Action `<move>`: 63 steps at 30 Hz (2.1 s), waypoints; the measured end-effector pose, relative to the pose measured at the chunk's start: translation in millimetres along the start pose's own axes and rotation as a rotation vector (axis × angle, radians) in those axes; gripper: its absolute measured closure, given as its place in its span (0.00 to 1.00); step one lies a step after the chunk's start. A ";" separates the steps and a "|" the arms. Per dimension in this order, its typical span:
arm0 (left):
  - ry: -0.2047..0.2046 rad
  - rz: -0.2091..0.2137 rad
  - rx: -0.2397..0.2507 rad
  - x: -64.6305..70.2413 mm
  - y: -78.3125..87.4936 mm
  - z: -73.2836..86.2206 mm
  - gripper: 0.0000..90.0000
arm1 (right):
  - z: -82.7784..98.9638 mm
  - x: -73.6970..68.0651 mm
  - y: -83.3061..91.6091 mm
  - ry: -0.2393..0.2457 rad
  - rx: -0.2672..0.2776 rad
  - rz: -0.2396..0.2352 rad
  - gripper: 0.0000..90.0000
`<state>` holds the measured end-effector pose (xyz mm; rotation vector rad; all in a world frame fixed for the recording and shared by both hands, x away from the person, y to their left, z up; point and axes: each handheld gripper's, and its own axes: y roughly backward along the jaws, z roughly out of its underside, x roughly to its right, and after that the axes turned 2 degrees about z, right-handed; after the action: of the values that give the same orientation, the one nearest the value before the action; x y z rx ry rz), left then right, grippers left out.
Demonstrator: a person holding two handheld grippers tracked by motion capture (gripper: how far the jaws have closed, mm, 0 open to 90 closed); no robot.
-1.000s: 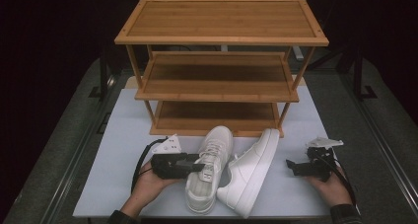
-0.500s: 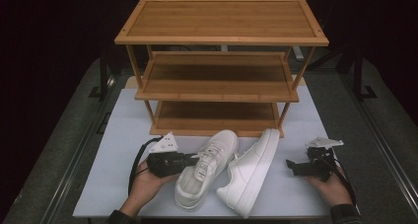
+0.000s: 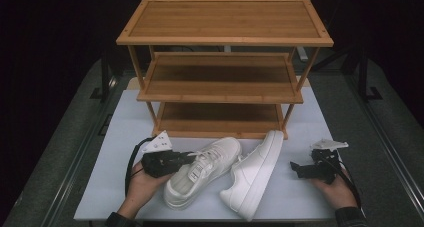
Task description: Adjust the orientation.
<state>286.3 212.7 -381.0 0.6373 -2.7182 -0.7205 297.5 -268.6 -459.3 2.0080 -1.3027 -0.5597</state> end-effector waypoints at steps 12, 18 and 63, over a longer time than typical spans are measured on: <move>0.070 -0.080 0.053 -16.3 48.5 17.7 0.94 | 0.0 0.0 0.0 0.000 0.000 0.000 0.00; 0.111 -0.140 0.068 -25.8 70.2 32.0 0.94 | 0.0 0.0 -0.1 0.000 -0.001 0.000 0.00; 0.172 -0.180 0.135 -36.5 114.3 68.4 0.52 | -0.1 -0.1 0.1 -0.001 -0.003 0.000 0.00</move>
<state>254.7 347.1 -384.1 0.9401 -2.5886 -0.4972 297.5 -268.5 -459.2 2.0058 -1.3022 -0.5625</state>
